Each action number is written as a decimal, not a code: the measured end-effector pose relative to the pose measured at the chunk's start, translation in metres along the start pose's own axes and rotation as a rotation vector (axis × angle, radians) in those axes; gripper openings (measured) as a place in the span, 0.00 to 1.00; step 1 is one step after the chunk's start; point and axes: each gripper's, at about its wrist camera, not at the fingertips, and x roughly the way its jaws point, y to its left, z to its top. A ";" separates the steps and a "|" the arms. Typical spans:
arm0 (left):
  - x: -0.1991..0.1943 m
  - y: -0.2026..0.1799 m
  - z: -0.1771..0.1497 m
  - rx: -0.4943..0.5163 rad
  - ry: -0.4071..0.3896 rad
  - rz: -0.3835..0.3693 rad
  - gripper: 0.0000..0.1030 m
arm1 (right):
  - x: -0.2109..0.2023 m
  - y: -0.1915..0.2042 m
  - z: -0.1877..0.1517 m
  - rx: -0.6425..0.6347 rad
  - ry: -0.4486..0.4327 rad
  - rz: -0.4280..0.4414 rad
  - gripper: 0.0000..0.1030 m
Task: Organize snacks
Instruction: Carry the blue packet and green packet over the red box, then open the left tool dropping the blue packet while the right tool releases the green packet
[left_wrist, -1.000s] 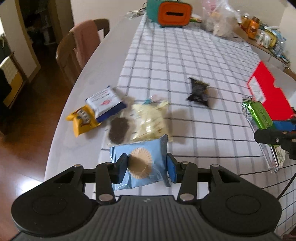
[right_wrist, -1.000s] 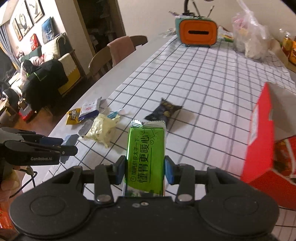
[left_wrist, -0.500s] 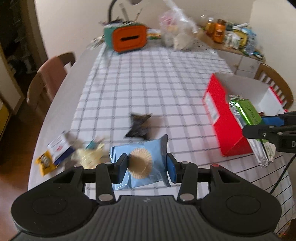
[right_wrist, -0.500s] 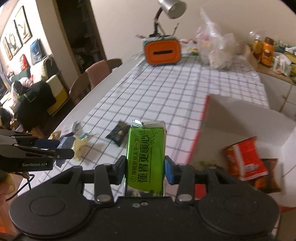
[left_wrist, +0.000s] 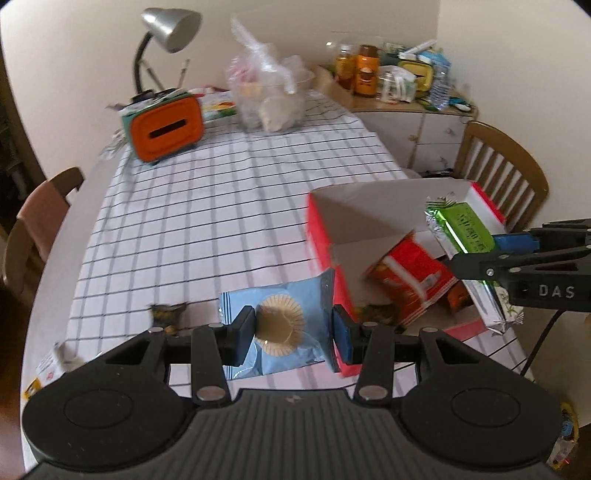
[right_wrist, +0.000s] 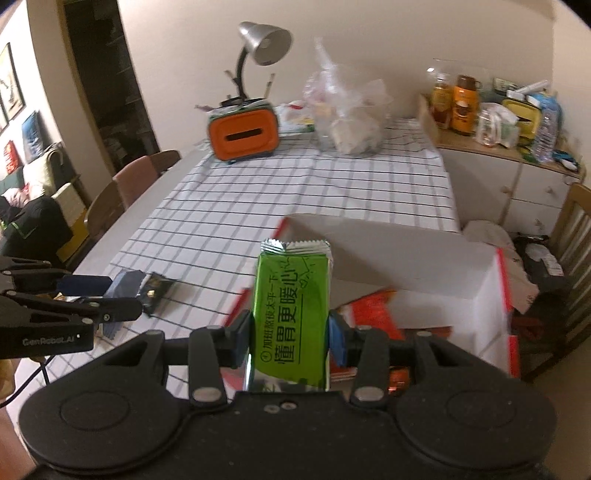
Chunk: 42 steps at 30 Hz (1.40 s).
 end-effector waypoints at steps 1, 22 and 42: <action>0.004 -0.008 0.003 0.008 0.002 -0.003 0.42 | -0.001 -0.007 0.000 0.002 0.001 -0.008 0.40; 0.088 -0.122 0.034 0.159 0.114 -0.021 0.42 | 0.054 -0.095 0.011 -0.003 0.100 -0.133 0.40; 0.145 -0.137 0.036 0.171 0.263 0.001 0.42 | 0.115 -0.094 0.013 -0.098 0.258 -0.087 0.40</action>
